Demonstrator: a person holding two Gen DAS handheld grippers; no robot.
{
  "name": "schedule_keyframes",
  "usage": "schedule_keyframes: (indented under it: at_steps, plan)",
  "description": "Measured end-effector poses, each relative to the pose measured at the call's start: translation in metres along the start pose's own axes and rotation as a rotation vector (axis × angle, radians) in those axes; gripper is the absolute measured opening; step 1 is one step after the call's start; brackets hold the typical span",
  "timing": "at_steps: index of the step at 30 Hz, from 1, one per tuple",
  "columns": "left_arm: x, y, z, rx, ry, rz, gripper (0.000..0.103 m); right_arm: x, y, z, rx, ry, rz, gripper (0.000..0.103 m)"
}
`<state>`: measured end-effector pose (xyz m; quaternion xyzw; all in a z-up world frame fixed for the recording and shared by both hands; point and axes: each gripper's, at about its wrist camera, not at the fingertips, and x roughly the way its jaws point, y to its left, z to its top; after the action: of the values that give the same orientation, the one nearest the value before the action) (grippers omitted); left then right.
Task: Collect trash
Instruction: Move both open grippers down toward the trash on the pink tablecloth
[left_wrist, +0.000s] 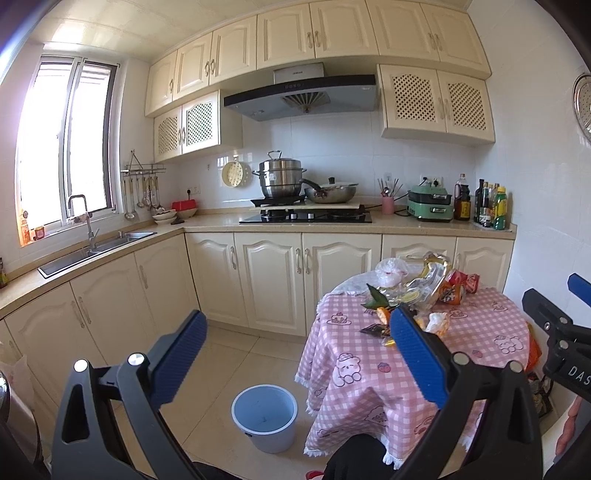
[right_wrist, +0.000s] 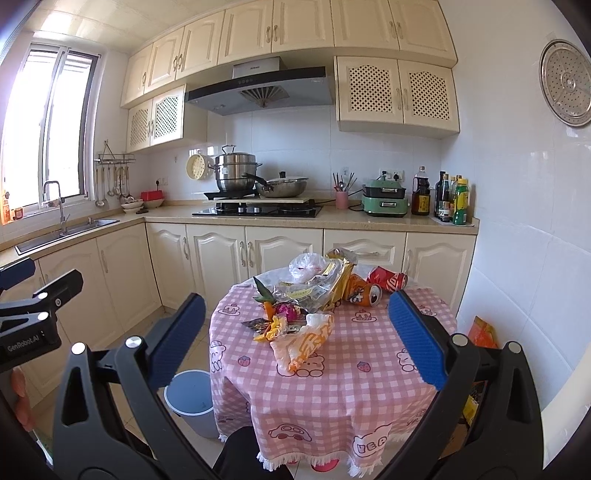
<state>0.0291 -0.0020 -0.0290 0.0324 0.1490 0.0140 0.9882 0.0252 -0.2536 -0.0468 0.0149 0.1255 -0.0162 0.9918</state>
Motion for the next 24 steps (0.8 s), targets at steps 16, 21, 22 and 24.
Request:
schedule_keyframes:
  at_steps: [16, 21, 22, 24]
  plan:
    - [0.072, -0.008, -0.011, 0.033, 0.124, 0.01, 0.097, 0.078, -0.016, -0.015, 0.082, 0.157, 0.049, 0.097]
    - [0.109, -0.022, -0.021, 0.065, 0.199, 0.001, 0.097, 0.108, -0.031, -0.029, 0.105, 0.22, 0.078, 0.097]
    - [0.119, -0.026, -0.023, 0.075, 0.224, -0.012, 0.097, 0.113, -0.035, -0.032, 0.114, 0.226, 0.08, 0.097]
    - [0.135, -0.032, -0.026, 0.083, 0.254, -0.023, 0.097, 0.122, -0.042, -0.038, 0.121, 0.237, 0.074, 0.097]
